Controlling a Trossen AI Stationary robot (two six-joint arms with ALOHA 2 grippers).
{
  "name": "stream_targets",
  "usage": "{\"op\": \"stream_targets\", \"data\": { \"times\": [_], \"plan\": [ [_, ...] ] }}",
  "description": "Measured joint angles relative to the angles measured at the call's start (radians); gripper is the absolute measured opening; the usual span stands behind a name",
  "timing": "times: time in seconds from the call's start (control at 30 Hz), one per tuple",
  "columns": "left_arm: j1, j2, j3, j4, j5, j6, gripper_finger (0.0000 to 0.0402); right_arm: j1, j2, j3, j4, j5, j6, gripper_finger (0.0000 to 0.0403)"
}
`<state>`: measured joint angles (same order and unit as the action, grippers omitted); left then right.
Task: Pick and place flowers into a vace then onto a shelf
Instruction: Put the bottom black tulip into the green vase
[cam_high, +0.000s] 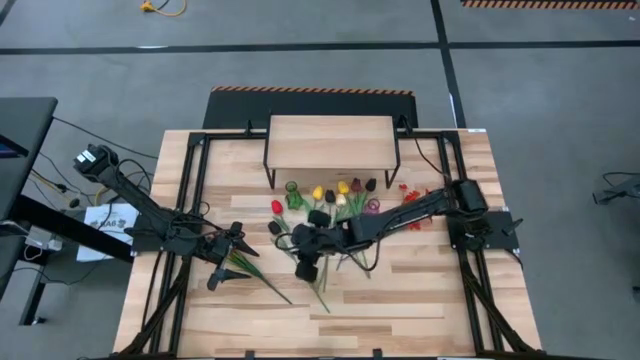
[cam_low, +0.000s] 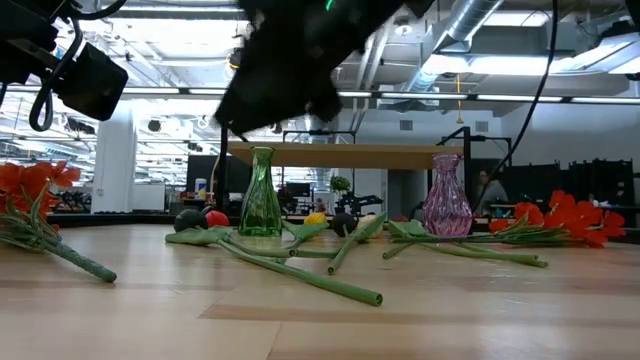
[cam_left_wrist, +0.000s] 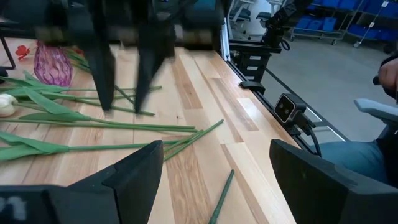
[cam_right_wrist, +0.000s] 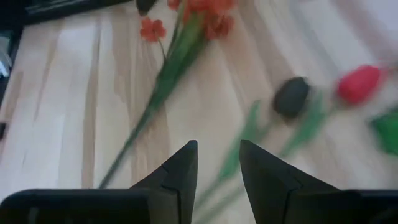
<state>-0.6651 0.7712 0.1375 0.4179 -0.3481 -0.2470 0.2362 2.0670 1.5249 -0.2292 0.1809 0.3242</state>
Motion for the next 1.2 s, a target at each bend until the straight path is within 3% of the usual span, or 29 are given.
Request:
{"op": "stream_targets", "data": {
  "times": [0.07, 0.13, 0.4, 1.2],
  "plan": [
    [0.0, 0.0, 0.0, 0.0, 0.0, 0.0, 0.0284, 0.006, 0.026, -0.01, -0.024, -0.004, -0.018, 0.0113],
    [0.0, 0.0, 0.0, -0.001, 0.001, 0.0, 0.0284, 0.005, 0.083, 0.018, 0.064, -0.015, -0.031, 0.0113],
    [0.0, 0.0, 0.001, -0.002, -0.002, 0.0, 0.0284, -0.002, 0.211, 0.106, 0.025, -0.014, -0.039, 0.0113],
    [0.0, 0.0, 0.001, -0.001, -0.004, -0.002, 0.0284, -0.016, 0.239, 0.134, -0.031, 0.004, -0.04, 0.0113]
  ]
}}
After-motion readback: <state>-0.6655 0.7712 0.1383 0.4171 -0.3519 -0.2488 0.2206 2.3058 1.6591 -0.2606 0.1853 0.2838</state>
